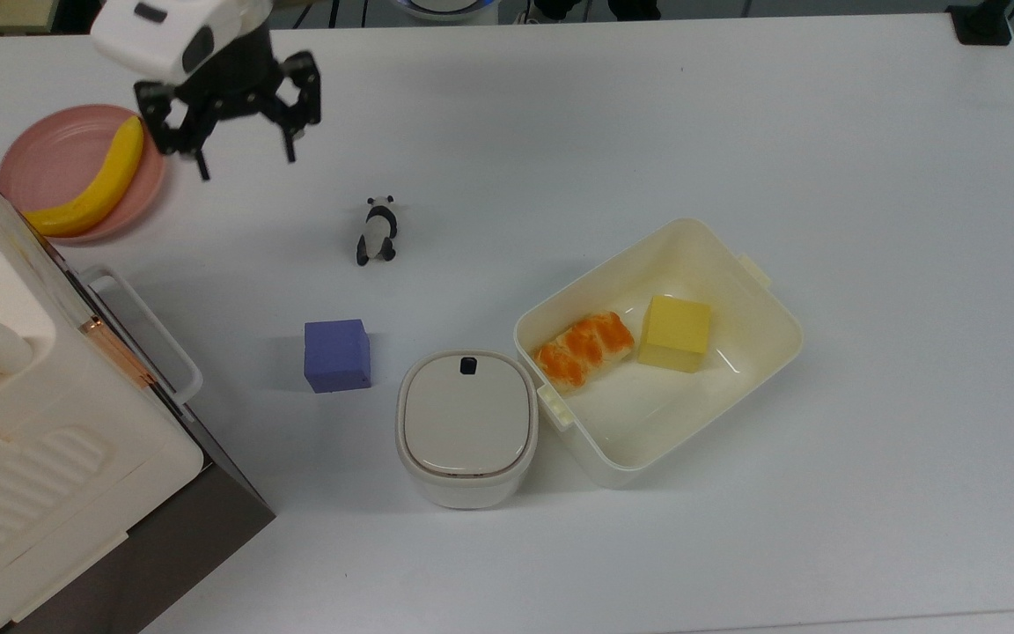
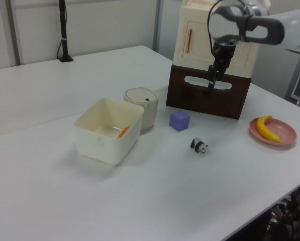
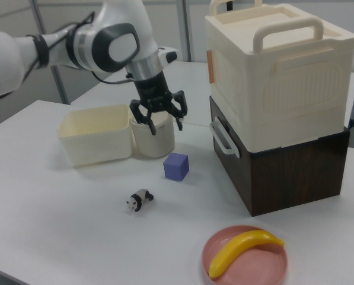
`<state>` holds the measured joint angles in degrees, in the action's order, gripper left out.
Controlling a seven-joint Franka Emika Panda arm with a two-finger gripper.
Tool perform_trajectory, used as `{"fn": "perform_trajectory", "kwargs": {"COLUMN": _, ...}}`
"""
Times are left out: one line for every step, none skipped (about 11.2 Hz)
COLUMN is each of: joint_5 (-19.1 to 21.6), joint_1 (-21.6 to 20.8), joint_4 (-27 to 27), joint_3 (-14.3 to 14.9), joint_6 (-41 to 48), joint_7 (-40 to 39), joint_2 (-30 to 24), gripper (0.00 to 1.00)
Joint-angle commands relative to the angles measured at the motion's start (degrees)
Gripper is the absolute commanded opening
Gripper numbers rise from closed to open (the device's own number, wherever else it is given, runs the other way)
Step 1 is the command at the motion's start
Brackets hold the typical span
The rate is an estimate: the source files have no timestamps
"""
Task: Slide open the drawer
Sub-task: 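Move the gripper down to the dark drawer's handle and hook it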
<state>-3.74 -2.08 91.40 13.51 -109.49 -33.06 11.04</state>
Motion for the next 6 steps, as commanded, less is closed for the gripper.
{"fn": "perform_trajectory", "kwargs": {"joint_5": -5.6, "joint_1": -0.6, "joint_4": 1.0, "joint_3": 0.5, "joint_6": -10.2, "joint_7": -2.8, "joint_2": 5.2, "gripper": 0.78}}
{"fn": "perform_trajectory", "kwargs": {"joint_5": -6.4, "joint_1": -0.6, "joint_4": 1.0, "joint_3": 0.5, "joint_6": -13.0, "joint_7": -2.8, "joint_2": 6.5, "gripper": 0.78}}
{"fn": "perform_trajectory", "kwargs": {"joint_5": -7.2, "joint_1": -0.5, "joint_4": 0.9, "joint_3": 0.6, "joint_6": -16.2, "joint_7": -2.6, "joint_2": 7.5, "gripper": 0.76}}
{"fn": "perform_trajectory", "kwargs": {"joint_5": -7.7, "joint_1": -0.5, "joint_4": 0.7, "joint_3": 0.6, "joint_6": -18.9, "joint_7": -2.5, "joint_2": 8.5, "gripper": 0.74}}
{"fn": "perform_trajectory", "kwargs": {"joint_5": -7.8, "joint_1": -0.5, "joint_4": 0.5, "joint_3": 1.5, "joint_6": -20.8, "joint_7": -2.5, "joint_2": 9.5, "gripper": 0.73}}
{"fn": "perform_trajectory", "kwargs": {"joint_5": -7.8, "joint_1": -0.5, "joint_4": -0.1, "joint_3": 2.2, "joint_6": -23.1, "joint_7": -1.6, "joint_2": 10.9, "gripper": 0.74}}
